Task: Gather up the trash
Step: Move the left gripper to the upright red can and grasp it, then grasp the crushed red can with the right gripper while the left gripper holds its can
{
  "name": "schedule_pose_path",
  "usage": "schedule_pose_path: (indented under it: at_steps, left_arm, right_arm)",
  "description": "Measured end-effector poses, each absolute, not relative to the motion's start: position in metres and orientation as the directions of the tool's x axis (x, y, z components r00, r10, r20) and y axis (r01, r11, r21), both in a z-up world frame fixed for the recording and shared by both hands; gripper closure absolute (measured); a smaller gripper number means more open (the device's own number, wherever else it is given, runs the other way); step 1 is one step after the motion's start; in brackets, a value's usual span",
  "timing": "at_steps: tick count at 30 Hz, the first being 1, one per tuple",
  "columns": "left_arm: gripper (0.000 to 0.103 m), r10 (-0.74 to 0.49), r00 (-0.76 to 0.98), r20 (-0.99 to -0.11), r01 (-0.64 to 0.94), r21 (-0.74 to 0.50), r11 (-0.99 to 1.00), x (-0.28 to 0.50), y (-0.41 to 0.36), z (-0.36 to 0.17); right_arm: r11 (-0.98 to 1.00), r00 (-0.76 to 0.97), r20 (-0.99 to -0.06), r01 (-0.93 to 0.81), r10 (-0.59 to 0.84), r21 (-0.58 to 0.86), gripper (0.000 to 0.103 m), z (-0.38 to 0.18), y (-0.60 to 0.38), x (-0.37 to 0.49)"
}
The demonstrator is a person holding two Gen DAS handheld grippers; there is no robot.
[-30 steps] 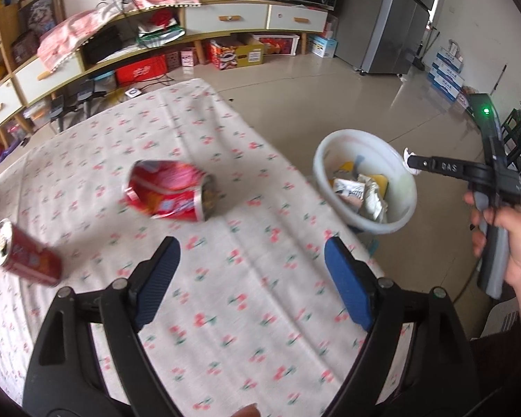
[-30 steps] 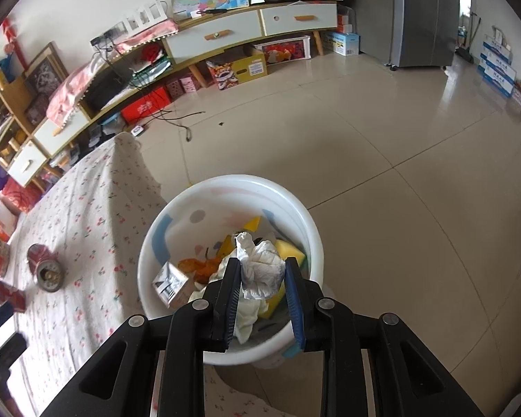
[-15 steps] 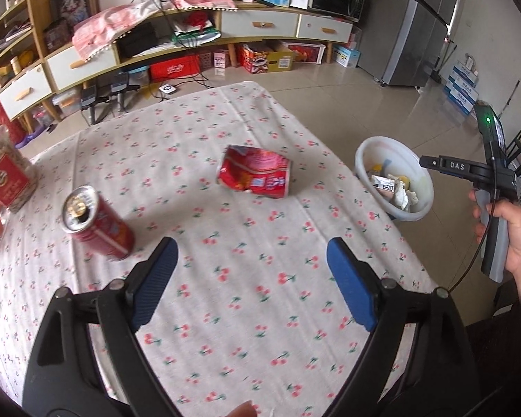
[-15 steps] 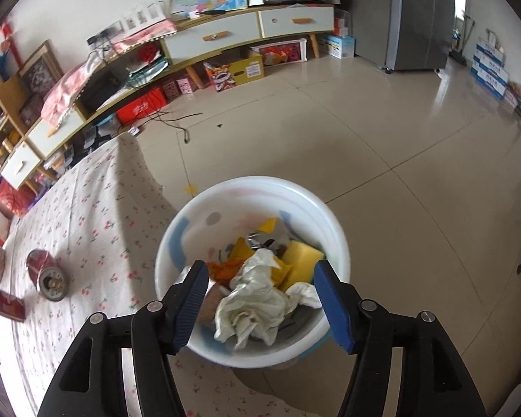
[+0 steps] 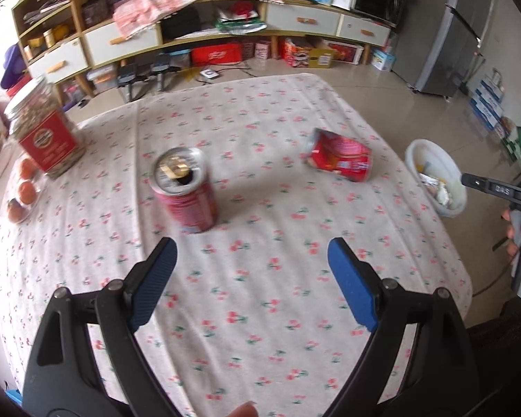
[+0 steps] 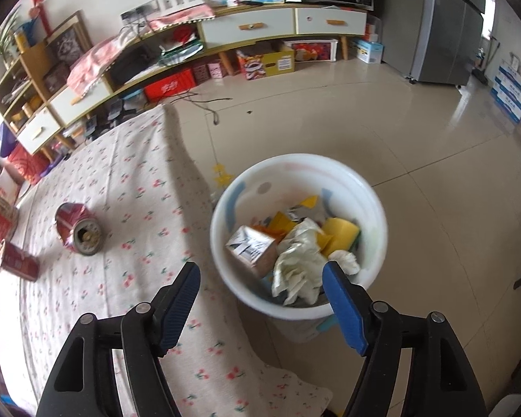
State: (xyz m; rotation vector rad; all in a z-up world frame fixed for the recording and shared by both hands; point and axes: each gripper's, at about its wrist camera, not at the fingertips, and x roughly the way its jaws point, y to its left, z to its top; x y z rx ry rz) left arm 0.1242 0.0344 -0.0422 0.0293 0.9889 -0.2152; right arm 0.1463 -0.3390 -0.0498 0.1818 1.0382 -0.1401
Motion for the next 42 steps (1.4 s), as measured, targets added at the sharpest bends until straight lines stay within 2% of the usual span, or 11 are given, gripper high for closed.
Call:
schedule_pose_path:
  at_steps: [12, 16, 24, 28, 34, 35, 39, 42]
  left_arm:
    - [0.015, -0.163, 0.580, -0.798, 0.059, -0.158, 0.986, 0.160, 0.082, -0.072]
    - [0.015, -0.177, 0.573, -0.800, 0.058, -0.175, 0.983, 0.175, 0.079, -0.082]
    - [0.037, -0.190, 0.576, -0.795, 0.057, -0.193, 0.980, 0.191, 0.084, -0.089]
    - [0.039, -0.204, 0.566, -0.799, 0.095, -0.183, 0.979, 0.191, 0.080, -0.088]
    - [0.039, -0.220, 0.559, -0.799, 0.115, -0.188, 0.975, 0.196, 0.073, -0.086]
    - [0.044, -0.219, 0.560, -0.799, 0.114, -0.187, 0.976, 0.196, 0.073, -0.085]
    - [0.045, -0.202, 0.556, -0.807, 0.083, -0.188, 0.979, 0.195, 0.079, -0.081]
    - [0.045, -0.200, 0.551, -0.810, 0.086, -0.184, 0.979, 0.192, 0.083, -0.077]
  right_arm:
    - [0.990, 0.494, -0.870, 0.117, 0.012, 0.080, 0.025, -0.055, -0.286, 0.164]
    - [0.992, 0.489, -0.872, 0.093, 0.029, 0.085, 0.025, -0.056, -0.268, 0.172]
    - [0.995, 0.460, -0.885, 0.035, 0.066, 0.092, 0.025, -0.063, -0.219, 0.196]
    - [0.994, 0.453, -0.886, -0.008, 0.101, 0.109, 0.025, -0.065, -0.192, 0.206]
    - [0.995, 0.454, -0.888, -0.097, 0.076, 0.036, 0.025, -0.071, -0.152, 0.226]
    - [0.992, 0.454, -0.888, -0.122, 0.074, 0.021, 0.025, -0.071, -0.147, 0.230]
    - [0.964, 0.473, -0.880, -0.250, 0.043, -0.088, 0.024, -0.076, -0.130, 0.244]
    - [0.937, 0.454, -0.887, -0.339, 0.081, -0.088, 0.024, -0.083, -0.124, 0.251]
